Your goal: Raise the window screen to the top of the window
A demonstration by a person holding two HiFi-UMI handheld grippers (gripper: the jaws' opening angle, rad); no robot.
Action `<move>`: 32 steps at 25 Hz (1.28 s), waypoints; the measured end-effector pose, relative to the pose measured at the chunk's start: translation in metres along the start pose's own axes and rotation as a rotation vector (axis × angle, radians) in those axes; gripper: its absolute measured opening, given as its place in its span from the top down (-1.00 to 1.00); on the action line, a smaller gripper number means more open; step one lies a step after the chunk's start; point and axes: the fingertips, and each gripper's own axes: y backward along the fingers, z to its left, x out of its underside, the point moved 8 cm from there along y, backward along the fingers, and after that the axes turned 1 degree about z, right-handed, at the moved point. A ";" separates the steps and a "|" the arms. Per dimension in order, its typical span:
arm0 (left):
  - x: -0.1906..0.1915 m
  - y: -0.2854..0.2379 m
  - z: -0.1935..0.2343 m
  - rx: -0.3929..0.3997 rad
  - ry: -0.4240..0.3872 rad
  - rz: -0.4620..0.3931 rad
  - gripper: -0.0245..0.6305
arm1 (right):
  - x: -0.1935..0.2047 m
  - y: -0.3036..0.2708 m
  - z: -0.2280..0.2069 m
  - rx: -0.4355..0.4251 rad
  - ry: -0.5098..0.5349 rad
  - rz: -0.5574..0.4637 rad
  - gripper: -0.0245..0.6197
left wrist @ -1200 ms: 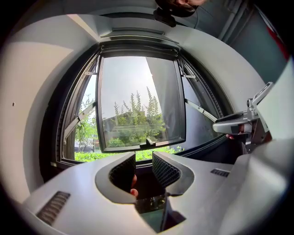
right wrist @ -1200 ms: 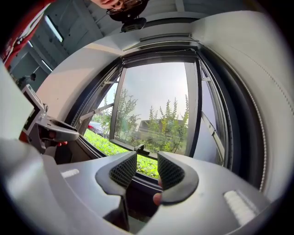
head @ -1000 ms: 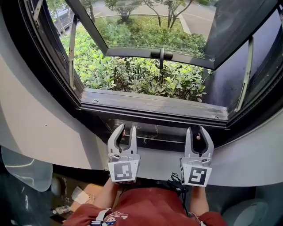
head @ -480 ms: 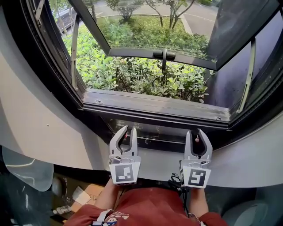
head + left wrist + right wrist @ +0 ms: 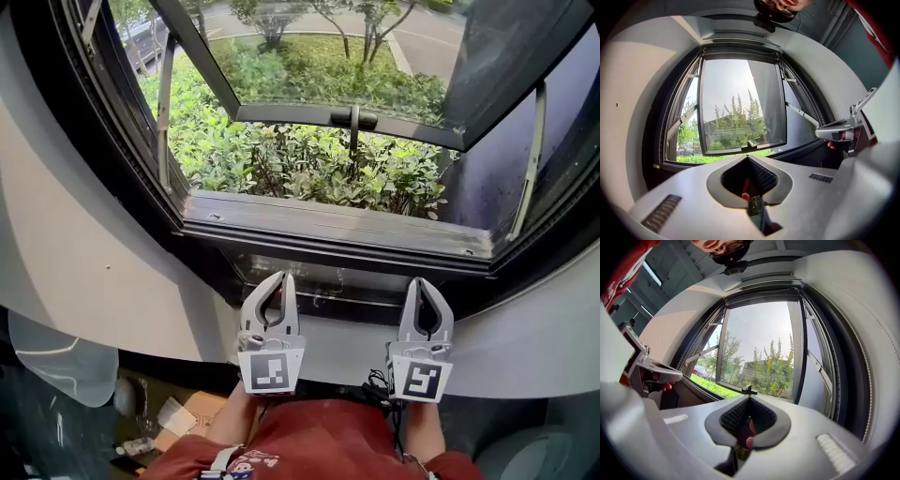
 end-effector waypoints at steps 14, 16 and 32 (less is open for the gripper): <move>-0.005 -0.001 -0.004 0.009 -0.004 -0.020 0.91 | -0.003 0.003 -0.001 0.008 0.018 0.005 0.89; -0.006 -0.001 -0.005 0.011 -0.003 -0.020 0.91 | -0.002 0.003 -0.002 0.011 0.017 0.006 0.89; -0.008 -0.004 -0.010 0.023 -0.016 -0.020 0.91 | 0.001 0.002 -0.003 0.008 0.013 0.014 0.89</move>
